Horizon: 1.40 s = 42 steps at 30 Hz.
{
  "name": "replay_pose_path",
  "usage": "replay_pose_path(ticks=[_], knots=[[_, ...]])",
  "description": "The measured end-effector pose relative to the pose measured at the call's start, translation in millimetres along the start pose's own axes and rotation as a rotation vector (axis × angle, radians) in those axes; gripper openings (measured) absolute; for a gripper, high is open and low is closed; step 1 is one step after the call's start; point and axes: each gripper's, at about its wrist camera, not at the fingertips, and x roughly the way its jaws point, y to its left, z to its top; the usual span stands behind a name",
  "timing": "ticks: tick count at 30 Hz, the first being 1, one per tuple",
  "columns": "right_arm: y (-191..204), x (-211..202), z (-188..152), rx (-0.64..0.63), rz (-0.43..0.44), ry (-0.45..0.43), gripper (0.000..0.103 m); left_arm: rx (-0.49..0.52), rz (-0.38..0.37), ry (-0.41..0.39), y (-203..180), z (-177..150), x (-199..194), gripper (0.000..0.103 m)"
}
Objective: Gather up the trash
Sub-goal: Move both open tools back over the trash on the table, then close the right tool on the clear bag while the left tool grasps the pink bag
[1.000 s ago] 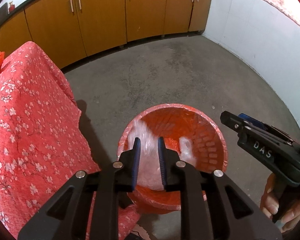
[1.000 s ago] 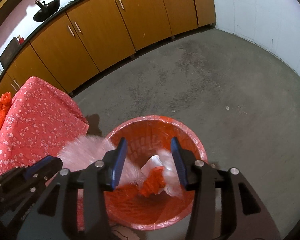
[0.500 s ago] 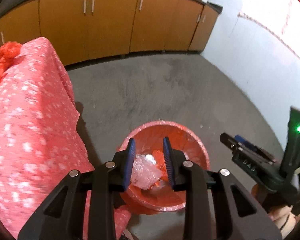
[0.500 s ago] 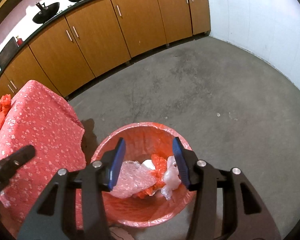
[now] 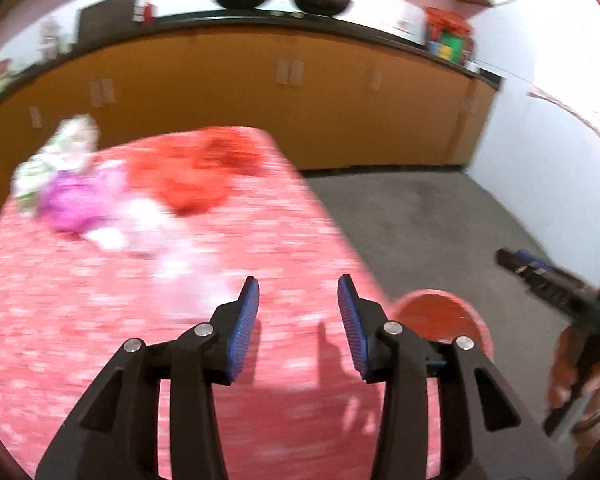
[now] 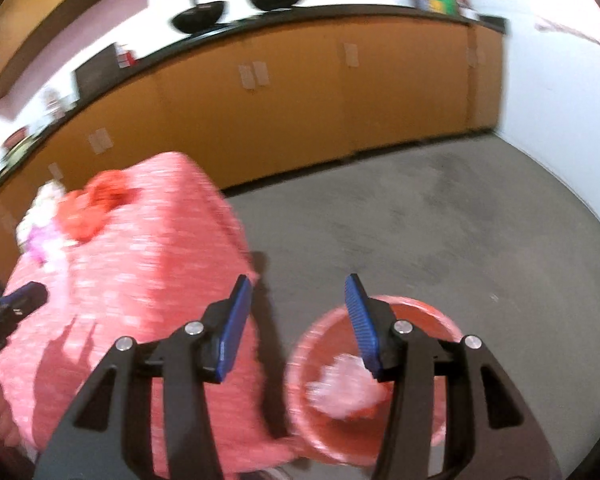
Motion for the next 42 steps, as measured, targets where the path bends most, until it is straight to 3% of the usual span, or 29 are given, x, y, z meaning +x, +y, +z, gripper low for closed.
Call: replay_pose_path(ticks=[5, 12, 19, 27, 29, 31, 36, 42], knots=[[97.3, 10.5, 10.4, -0.120, 0.138, 0.017, 0.049, -0.072, 0.169, -0.019, 83.1, -5.2, -14.6, 0.042], [205.4, 33.8, 10.1, -0.276, 0.214, 0.037, 0.060, -0.191, 0.314, -0.058, 176.4, -11.1, -35.9, 0.048], [262.8, 76.6, 8.8, -0.332, 0.181, 0.084, 0.065, -0.227, 0.356, -0.092, 221.2, -12.4, -40.2, 0.054], [280.5, 112.6, 10.4, -0.365, 0.150, 0.139, 0.065, -0.222, 0.318, -0.128, 237.8, 5.8, -24.9, 0.060], [282.4, 114.4, 10.8, -0.368, 0.159, 0.149, 0.056, -0.211, 0.318, -0.142, 236.7, 10.6, -20.9, 0.060], [285.6, 115.2, 8.6, -0.386, 0.166, 0.163, 0.036, -0.196, 0.323, -0.157, 234.8, 15.1, -16.5, 0.061], [280.6, 103.1, 7.7, -0.372, 0.189, 0.120, 0.010, -0.172, 0.320, -0.153, 228.7, 26.3, -0.4, 0.061], [271.6, 83.1, 8.6, -0.368, 0.208, 0.031, 0.005, -0.163, 0.313, -0.127, 223.6, 39.1, 21.7, 0.061]])
